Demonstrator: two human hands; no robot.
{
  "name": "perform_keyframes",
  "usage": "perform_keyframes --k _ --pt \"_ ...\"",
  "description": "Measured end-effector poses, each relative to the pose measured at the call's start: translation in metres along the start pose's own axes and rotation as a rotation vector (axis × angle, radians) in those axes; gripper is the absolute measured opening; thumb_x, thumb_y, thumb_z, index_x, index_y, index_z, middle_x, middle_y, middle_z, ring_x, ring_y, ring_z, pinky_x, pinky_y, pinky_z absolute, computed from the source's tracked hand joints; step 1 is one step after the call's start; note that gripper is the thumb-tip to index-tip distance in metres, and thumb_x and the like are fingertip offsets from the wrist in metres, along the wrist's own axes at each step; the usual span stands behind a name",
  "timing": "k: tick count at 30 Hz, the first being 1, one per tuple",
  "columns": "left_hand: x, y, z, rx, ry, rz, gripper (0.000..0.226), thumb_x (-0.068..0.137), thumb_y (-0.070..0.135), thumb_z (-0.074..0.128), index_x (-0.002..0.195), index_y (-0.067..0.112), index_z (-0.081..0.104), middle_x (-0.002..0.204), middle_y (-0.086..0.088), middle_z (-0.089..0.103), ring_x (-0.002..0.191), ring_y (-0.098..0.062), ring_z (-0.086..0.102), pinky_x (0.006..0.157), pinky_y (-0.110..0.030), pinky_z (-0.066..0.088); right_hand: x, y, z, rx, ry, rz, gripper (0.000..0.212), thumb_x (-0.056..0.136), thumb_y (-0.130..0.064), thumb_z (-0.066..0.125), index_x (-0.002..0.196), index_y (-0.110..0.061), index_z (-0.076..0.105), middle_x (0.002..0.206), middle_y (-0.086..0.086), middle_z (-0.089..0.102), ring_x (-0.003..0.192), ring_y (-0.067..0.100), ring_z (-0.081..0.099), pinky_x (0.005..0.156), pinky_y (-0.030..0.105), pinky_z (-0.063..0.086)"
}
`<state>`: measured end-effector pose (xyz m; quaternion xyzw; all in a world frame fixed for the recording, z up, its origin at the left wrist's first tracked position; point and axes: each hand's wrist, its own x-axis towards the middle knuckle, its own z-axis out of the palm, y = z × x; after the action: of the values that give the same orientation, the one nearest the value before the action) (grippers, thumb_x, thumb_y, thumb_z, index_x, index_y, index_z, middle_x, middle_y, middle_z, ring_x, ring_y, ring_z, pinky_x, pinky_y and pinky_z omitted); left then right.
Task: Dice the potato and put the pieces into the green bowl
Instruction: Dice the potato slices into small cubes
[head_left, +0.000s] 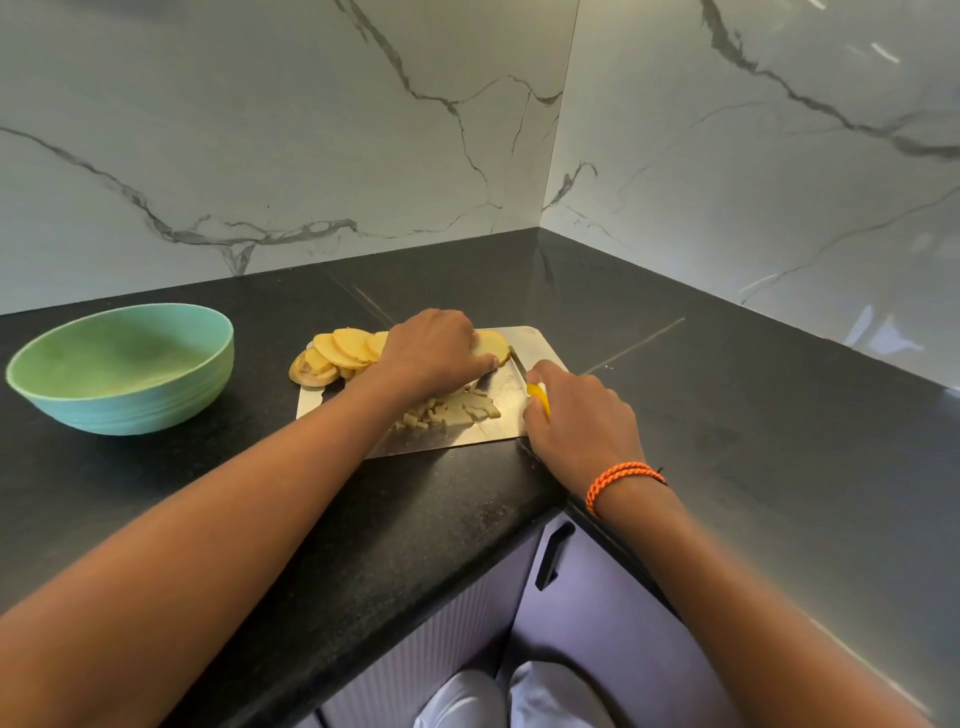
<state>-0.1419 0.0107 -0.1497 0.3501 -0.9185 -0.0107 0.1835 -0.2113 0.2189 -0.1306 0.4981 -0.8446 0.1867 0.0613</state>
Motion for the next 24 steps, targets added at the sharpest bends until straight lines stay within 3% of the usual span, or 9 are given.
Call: perform_keyframes --k 5,8,12,17,24 --pt "-0.003 0.002 0.0 0.026 0.018 0.03 0.055 0.096 0.067 0.058 0.112 0.017 0.075 0.121 0.003 0.071 0.098 -0.016 0.067 0.079 -0.031 0.057 -0.011 0.004 -0.006 0.01 0.022 0.01 0.035 0.103 -0.03 0.045 0.136 -0.028 0.054 0.086 0.001 0.053 0.077 0.022 0.051 0.066 0.035 0.043" --pt "-0.001 0.001 -0.001 0.013 0.0 0.026 0.055 0.094 0.068 0.06 0.109 0.018 0.076 0.119 0.003 0.072 0.098 -0.015 0.068 0.078 -0.032 0.058 -0.006 0.003 -0.005 0.052 0.107 0.036 0.036 0.102 -0.029 0.046 0.137 -0.028 0.056 0.083 0.0 0.054 0.074 0.021 0.049 0.065 0.034 0.04" --pt "0.001 -0.002 -0.002 -0.002 -0.006 0.018 0.056 0.091 0.071 0.062 0.108 0.02 0.077 0.117 0.005 0.074 0.102 -0.016 0.068 0.078 -0.034 0.057 0.014 0.002 0.002 0.147 0.133 0.052 0.037 0.101 -0.028 0.048 0.137 -0.028 0.056 0.095 0.007 0.069 0.078 0.021 0.048 0.068 0.033 0.039" --pt "0.001 -0.003 -0.002 -0.007 0.001 0.022 0.057 0.089 0.073 0.062 0.108 0.021 0.078 0.116 0.005 0.074 0.104 -0.017 0.068 0.074 -0.032 0.054 0.035 -0.002 0.014 0.101 0.079 0.028 0.037 0.102 -0.03 0.048 0.138 -0.029 0.055 0.106 0.011 0.069 0.082 0.024 0.05 0.07 0.035 0.039" --pt "0.0 -0.002 -0.002 -0.02 0.007 0.02 0.056 0.09 0.071 0.063 0.108 0.02 0.078 0.116 0.005 0.075 0.104 -0.016 0.069 0.071 -0.029 0.05 0.041 -0.004 0.018 0.052 0.069 0.0 0.035 0.103 -0.028 0.047 0.136 -0.026 0.057 0.106 0.009 0.068 0.083 0.026 0.055 0.068 0.035 0.039"
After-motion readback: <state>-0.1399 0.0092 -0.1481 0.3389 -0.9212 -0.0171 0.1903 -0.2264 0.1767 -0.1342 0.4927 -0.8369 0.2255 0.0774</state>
